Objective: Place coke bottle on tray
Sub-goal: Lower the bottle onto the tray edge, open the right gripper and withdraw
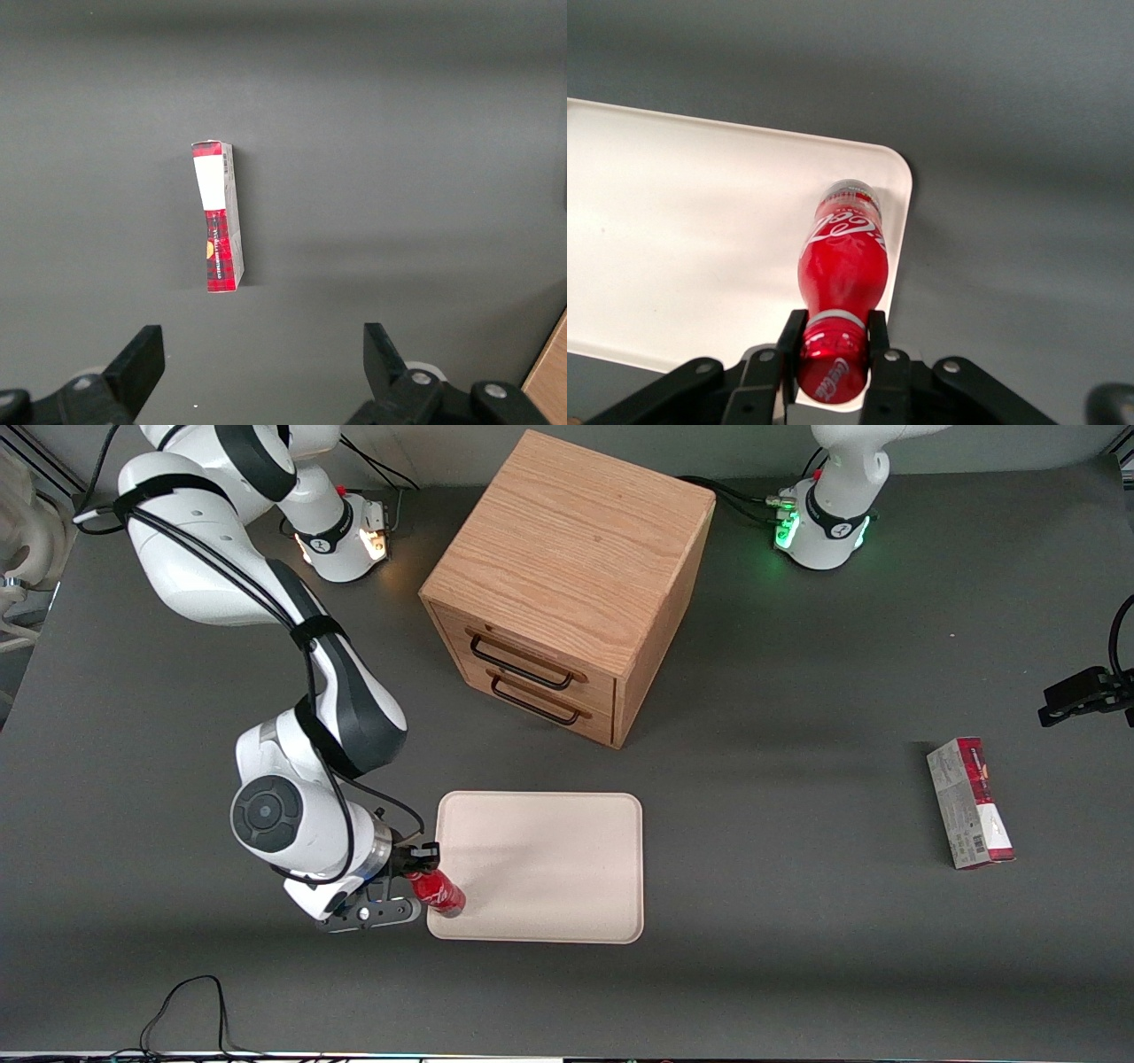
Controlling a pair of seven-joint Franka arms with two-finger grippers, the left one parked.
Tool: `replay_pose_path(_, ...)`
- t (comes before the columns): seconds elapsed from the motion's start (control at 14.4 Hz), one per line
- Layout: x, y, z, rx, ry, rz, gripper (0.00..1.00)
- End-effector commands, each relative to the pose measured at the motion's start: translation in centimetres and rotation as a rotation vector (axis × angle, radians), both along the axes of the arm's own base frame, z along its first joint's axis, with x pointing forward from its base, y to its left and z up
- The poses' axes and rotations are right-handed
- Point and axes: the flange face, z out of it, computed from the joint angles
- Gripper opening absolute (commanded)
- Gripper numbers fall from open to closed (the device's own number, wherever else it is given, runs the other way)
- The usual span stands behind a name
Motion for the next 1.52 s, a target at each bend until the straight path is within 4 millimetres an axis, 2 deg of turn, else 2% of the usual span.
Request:
replay_pose_path(0.0,0.0,0.3,0.3,-0.006,-0.022,-0.017,0.0)
replay_pose_path(0.07,-0.2,0.3,-0.1,-0.008,-0.019,-0.018,0.25)
replay_pose_path(0.14,-0.5,0.5,-1.1,-0.01,-0.009,-0.029,0.31)
replay_pose_path(0.21,-0.4,0.6,-1.2,-0.003,-0.017,-0.07,0.35)
replay_pose_path(0.35,-0.3,0.8,-1.3,0.008,-0.032,-0.099,0.67)
replay_pose_path(0.42,-0.4,0.8,-1.6,0.007,-0.029,-0.098,0.74)
replay_pose_path(0.48,-0.3,0.8,-1.6,0.008,-0.034,-0.097,1.0)
replay_pose_path(0.76,0.3,0.6,-0.2,0.021,-0.079,-0.107,1.0)
replay_pose_path(0.9,0.5,-0.2,2.0,0.009,-0.107,-0.112,1.0)
replay_pose_path(0.97,0.3,-0.5,3.8,-0.021,-0.133,-0.102,1.0)
replay_pose_path(1.04,0.1,-1.4,4.8,-0.061,-0.122,-0.099,1.0)
replay_pose_path(1.11,-0.4,-2.8,6.9,-0.09,-0.107,-0.108,1.0)
replay_pose_path(1.18,-0.9,-3.2,9.0,-0.096,-0.118,-0.114,1.0)
replay_pose_path(1.25,-1.8,-4.2,9.8,-0.124,-0.101,-0.12,1.0)
replay_pose_path(1.32,-3.0,-5.6,10.4,-0.142,-0.086,-0.133,1.0)
replay_pose_path(1.45,-5.2,-9.4,13.3,-0.103,-0.056,-0.12,1.0)
